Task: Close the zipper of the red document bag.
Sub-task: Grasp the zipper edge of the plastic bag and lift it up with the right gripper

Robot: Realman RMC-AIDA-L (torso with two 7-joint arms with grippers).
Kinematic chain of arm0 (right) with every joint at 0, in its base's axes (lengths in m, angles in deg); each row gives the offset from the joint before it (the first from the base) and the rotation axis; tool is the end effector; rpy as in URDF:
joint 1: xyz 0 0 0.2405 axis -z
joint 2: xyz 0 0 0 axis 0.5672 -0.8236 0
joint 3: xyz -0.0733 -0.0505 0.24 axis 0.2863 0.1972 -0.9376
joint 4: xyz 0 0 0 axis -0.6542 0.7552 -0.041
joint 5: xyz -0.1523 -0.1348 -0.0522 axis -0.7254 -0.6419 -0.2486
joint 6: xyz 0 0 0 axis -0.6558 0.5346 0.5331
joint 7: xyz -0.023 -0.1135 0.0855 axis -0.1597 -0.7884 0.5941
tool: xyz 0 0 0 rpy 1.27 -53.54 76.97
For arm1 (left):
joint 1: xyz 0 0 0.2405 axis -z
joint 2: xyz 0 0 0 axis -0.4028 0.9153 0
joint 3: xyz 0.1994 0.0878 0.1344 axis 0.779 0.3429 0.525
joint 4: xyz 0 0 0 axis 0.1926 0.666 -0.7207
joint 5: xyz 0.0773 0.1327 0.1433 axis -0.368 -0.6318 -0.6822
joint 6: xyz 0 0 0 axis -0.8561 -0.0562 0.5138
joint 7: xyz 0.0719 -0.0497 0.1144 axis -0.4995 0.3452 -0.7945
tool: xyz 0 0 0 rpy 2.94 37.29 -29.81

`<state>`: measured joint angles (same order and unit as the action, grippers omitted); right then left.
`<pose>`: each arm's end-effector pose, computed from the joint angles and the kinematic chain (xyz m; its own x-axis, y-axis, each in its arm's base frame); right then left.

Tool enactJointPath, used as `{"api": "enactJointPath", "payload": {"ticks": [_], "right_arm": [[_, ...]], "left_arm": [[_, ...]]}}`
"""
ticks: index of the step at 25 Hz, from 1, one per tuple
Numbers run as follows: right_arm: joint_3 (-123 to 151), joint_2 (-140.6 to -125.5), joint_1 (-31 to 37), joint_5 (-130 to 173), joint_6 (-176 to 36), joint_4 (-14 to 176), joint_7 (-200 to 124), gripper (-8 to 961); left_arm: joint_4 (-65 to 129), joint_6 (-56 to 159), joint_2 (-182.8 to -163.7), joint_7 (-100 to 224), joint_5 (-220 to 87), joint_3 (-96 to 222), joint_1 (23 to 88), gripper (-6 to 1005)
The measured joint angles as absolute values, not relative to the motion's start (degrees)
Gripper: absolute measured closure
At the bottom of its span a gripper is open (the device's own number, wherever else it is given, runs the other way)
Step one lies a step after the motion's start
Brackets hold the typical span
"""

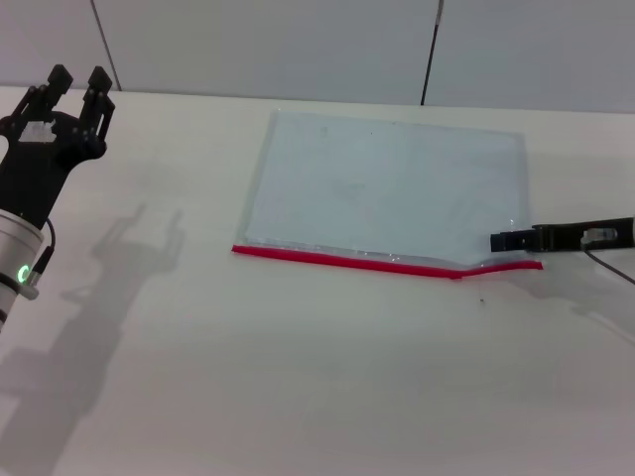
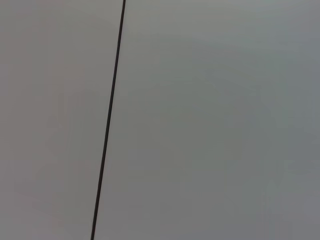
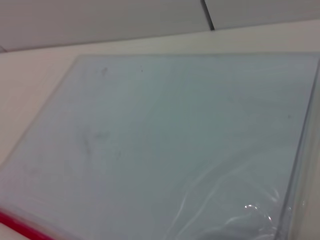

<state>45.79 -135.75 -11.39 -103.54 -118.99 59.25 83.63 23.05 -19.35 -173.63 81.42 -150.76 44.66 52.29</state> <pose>0.2817 0.4137 -0.0161 0.4530 -0.8241 -0.3401 -0.8796 -0.3510 -0.3212 -0.3146 0.3386 0.0207 0.5688 -0.1845 0.8015 0.7713 -0.2187 -0.5977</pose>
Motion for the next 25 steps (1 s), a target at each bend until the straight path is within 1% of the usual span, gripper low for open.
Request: {"api": "enactJointPath", "payload": {"ticks": [6,14,25], "right_arm": [[45.49,-135.74,-10.88,-103.5,-120.78,58.44,83.71,284],[45.41,-135.04,-9.89,-103.93,-125.92,55.67,85.03,283],[45.44,-136.01,-11.54,-106.32,-126.1,56.96,85.39,282]], "left_arm": [[23.05,-18.99,-173.53,81.42,-150.68,44.68,51.86,522],[23.05,-18.29,-173.48,81.42,-150.84,44.68,52.03,521],[23.05,-18.09,-173.63,81.42,-150.83,44.69,52.41,523]]}}
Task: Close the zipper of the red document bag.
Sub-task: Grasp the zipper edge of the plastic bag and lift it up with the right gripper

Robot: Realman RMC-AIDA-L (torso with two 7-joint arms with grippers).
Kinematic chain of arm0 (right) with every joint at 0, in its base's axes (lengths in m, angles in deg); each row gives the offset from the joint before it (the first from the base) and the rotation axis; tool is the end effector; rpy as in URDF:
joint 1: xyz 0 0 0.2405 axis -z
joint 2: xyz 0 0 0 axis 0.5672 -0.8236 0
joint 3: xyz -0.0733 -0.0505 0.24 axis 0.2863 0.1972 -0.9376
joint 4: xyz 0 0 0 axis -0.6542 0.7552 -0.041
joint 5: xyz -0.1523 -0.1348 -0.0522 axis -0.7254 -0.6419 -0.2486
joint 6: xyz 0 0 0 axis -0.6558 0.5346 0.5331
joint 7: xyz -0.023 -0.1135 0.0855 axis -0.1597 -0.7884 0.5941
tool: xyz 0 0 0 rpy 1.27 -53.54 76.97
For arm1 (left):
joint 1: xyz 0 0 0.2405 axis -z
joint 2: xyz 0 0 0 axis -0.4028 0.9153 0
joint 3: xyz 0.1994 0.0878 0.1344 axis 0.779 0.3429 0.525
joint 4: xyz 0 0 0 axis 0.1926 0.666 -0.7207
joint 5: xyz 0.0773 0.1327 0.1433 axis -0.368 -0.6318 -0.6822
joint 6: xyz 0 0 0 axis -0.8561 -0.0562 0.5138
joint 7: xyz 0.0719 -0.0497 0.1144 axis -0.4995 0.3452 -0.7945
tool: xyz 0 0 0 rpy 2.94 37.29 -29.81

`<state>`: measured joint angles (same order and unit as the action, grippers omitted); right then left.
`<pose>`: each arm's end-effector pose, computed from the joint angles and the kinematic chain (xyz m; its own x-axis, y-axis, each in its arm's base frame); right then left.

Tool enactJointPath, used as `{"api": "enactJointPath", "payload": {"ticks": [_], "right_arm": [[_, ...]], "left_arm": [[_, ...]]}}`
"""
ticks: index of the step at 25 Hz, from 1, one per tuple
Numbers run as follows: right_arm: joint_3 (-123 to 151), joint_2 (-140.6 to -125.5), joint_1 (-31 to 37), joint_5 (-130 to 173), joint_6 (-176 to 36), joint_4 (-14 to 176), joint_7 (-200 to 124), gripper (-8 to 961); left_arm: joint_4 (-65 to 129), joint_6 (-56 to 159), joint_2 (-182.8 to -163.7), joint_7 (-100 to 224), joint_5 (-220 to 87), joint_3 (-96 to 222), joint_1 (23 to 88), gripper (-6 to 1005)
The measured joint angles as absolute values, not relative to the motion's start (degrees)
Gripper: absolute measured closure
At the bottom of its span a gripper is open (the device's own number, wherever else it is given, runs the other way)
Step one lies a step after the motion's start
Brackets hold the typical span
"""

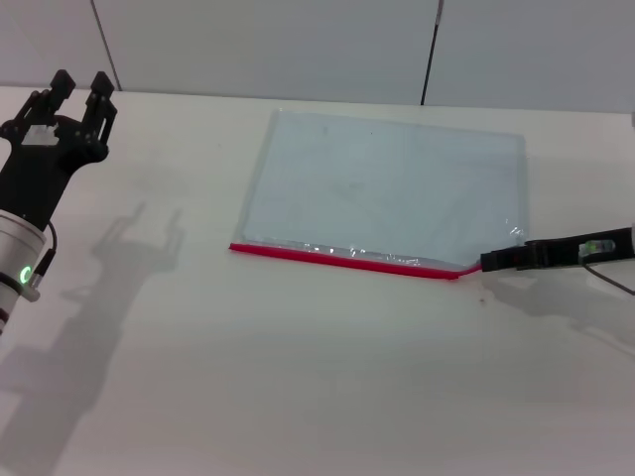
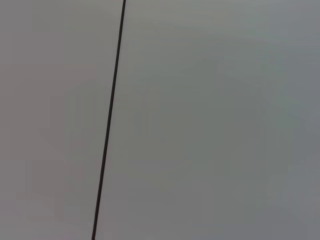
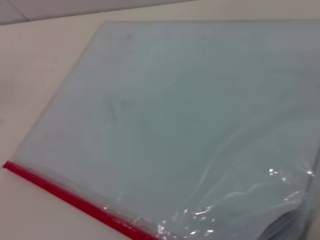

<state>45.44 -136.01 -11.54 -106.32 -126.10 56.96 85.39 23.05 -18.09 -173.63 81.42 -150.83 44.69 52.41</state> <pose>0.2736 0.4040 -0.0169 0.4537 -0.8497 -0.2686 -0.8827 -0.3871 -0.2663 -0.3163 0.3399 0.0187 0.5746 -0.1653 0.8015 0.7723 -0.2147 -0.5979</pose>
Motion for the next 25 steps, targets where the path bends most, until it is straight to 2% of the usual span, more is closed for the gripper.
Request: {"api": "enactJointPath", "payload": {"ticks": [25], "right_arm": [[45.27,-136.09,-14.05,-102.77,-117.5,59.34,84.38,283]], "left_arm": [[23.05,-17.48,-173.73,81.42,-150.73,44.65,52.8,529]]}}
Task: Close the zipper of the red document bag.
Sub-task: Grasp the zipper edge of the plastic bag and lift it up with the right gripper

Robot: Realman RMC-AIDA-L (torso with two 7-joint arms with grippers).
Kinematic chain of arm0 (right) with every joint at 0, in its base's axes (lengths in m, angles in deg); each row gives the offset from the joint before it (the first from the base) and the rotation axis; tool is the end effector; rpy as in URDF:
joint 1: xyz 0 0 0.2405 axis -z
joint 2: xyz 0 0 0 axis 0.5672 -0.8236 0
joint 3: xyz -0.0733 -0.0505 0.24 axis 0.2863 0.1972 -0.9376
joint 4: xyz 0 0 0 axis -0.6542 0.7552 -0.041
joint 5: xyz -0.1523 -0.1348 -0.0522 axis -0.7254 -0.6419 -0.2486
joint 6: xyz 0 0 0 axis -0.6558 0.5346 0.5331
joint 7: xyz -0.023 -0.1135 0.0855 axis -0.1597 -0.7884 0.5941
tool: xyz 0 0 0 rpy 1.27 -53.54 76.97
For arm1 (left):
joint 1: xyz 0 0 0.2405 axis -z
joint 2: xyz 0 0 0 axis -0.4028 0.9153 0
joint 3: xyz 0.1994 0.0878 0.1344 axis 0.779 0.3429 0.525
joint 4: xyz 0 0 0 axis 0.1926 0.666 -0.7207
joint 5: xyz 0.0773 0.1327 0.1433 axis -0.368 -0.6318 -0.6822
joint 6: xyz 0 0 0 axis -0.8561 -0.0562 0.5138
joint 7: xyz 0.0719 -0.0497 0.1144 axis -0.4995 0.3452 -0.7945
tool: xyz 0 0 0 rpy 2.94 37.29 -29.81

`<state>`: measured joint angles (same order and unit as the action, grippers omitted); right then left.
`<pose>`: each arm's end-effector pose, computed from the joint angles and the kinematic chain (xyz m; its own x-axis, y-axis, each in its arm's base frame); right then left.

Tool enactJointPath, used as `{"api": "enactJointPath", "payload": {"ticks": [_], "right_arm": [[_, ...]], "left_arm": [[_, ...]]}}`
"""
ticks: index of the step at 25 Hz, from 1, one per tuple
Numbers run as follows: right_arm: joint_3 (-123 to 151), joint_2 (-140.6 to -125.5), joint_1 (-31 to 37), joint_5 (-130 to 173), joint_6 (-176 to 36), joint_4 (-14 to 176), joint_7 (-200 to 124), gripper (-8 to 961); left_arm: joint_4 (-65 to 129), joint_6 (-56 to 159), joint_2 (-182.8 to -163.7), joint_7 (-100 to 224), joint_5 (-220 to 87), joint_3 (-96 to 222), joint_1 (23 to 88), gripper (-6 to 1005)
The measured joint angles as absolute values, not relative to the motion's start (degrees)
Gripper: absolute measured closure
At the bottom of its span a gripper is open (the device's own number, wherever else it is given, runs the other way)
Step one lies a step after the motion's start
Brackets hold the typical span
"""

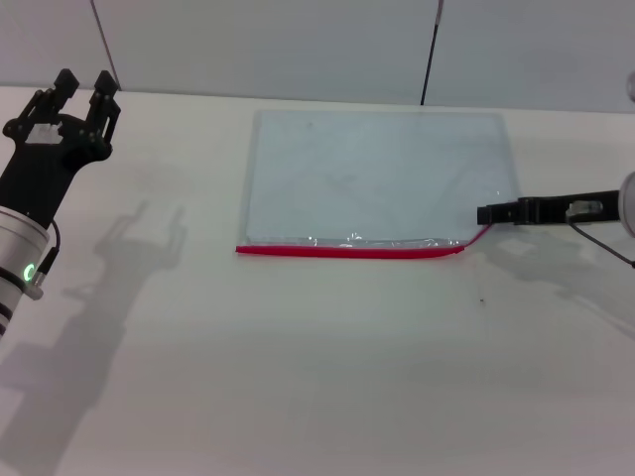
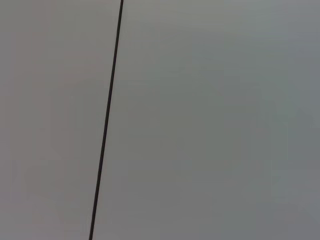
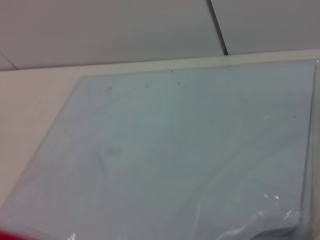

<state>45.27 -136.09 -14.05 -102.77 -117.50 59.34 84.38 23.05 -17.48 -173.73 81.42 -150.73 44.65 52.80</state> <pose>0.2617 0.4289 -0.0167 0.4683 -0.8012 -0.3726 -0.8755 -0.3639 -0.3178 -0.3151 0.3423 0.0174 0.5743 -0.1597 0.8029 0.7736 -0.2149 -0.5961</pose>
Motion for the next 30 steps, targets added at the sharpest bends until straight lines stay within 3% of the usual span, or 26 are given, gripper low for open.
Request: {"api": "enactJointPath", "payload": {"ticks": [30], "right_arm": [[45.56,-136.13,-15.0,-98.74,-109.07,62.33,81.65,284]], "left_arm": [[23.05,-16.45,-173.63,81.42,-150.69,44.57,52.78,536]]}}
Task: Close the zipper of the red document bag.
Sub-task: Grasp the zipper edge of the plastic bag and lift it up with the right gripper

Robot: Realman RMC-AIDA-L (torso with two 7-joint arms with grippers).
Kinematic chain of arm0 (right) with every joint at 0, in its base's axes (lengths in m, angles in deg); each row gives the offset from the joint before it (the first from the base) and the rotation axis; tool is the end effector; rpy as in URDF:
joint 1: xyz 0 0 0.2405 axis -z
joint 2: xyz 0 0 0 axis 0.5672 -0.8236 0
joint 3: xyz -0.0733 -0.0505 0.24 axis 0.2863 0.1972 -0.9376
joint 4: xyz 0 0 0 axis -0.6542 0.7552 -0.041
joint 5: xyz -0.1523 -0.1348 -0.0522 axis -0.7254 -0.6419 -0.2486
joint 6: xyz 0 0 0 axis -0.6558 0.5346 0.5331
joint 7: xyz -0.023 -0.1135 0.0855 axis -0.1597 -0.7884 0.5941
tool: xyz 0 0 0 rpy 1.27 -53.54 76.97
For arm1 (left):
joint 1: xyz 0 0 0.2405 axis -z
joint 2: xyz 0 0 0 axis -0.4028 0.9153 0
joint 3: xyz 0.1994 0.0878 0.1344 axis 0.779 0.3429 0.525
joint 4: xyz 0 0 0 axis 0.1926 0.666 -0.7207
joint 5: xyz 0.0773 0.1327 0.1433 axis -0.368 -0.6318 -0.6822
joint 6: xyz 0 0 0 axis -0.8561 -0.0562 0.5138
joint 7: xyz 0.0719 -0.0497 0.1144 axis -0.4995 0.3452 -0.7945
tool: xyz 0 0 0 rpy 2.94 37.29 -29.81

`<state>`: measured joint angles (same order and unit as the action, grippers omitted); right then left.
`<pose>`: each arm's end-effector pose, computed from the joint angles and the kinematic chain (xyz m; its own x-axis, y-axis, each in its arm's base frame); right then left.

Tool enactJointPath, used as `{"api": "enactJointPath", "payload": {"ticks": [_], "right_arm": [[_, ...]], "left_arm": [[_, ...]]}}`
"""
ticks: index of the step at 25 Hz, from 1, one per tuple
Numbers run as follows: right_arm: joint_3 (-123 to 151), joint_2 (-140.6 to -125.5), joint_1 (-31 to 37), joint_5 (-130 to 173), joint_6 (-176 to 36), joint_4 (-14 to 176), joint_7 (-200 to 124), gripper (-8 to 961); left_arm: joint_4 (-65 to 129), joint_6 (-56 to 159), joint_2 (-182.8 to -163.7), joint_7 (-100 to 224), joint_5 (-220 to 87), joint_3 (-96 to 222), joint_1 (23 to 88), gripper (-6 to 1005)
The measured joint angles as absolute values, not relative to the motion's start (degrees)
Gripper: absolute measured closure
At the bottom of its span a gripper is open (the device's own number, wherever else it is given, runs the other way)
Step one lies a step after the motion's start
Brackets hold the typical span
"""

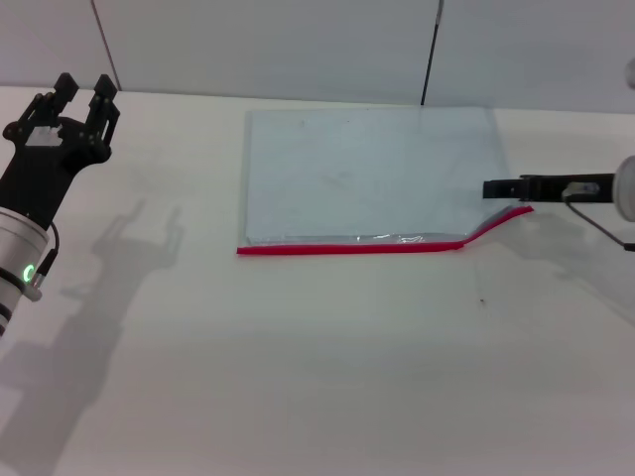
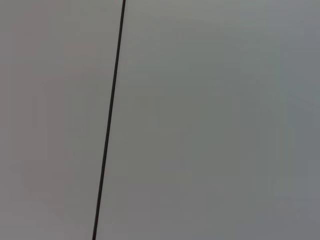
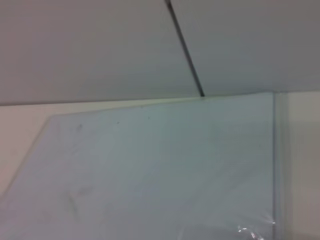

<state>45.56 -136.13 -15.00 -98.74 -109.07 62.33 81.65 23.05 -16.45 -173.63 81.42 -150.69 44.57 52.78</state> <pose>0.2626 0.4426 -0.0176 0.4741 -0.7564 -0.4507 -0.8702 -0.3247 -0.3706 -0.3177 0.3430 0.0170 0.5794 -0.1445 0.8021 0.7751 -0.2065 -0.5971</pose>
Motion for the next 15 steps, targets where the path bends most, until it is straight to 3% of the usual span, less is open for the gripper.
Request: {"api": "enactJointPath", "payload": {"ticks": [15], "right_arm": [[45.88,-135.84,-12.22,-99.25,-111.1,60.49,82.89,285]], "left_arm": [[23.05,-16.45,-173.57,81.42,-150.71,44.68,52.74,539]]}}
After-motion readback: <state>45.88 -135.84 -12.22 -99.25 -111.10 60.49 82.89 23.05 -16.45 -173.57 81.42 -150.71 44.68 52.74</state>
